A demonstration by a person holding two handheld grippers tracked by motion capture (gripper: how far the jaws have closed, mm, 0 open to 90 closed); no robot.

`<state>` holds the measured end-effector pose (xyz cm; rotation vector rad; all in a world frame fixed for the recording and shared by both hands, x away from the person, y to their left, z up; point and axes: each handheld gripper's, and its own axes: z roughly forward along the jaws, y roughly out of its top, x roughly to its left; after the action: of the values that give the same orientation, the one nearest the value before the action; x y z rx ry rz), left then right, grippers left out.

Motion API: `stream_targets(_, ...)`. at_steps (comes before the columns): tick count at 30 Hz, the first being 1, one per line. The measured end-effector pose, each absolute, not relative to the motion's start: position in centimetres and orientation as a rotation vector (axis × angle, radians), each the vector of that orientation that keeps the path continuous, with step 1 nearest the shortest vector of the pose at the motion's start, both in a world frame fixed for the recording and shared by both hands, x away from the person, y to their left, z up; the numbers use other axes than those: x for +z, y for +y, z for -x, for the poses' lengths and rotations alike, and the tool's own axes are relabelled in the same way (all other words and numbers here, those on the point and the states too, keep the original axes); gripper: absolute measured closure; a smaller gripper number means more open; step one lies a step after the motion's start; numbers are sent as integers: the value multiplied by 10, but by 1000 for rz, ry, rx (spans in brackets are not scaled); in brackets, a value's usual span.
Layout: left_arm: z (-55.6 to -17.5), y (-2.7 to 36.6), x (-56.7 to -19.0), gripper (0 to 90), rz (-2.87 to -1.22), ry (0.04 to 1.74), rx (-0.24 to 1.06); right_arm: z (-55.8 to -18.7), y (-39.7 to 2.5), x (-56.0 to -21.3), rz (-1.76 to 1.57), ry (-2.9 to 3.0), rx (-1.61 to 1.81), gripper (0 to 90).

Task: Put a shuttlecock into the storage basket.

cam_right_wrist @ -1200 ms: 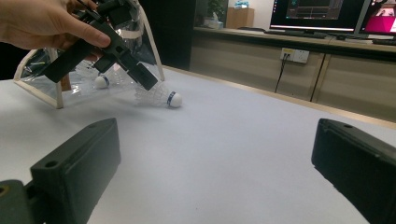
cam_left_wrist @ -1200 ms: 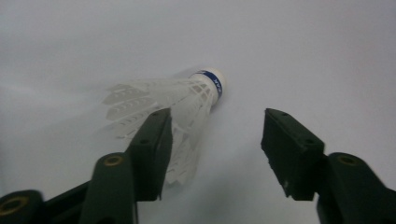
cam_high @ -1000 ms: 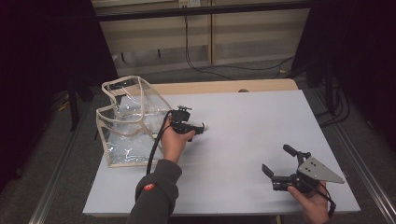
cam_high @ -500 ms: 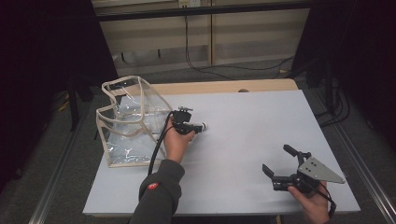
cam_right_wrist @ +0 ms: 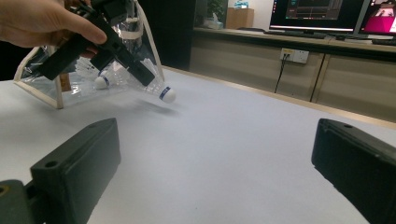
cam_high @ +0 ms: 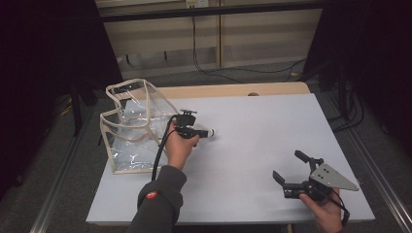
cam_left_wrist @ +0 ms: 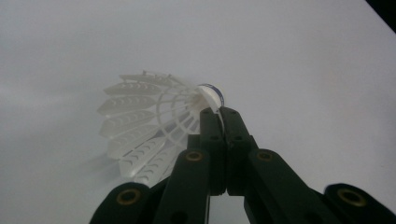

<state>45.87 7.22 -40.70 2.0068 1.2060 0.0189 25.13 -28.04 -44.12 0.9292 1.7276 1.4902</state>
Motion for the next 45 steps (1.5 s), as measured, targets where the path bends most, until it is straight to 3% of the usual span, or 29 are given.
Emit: stream_targets(45, -434, 82, -301, 899, -2145, 1081, -90, -250, -279, -440, -931, 1724, 1495, 15)
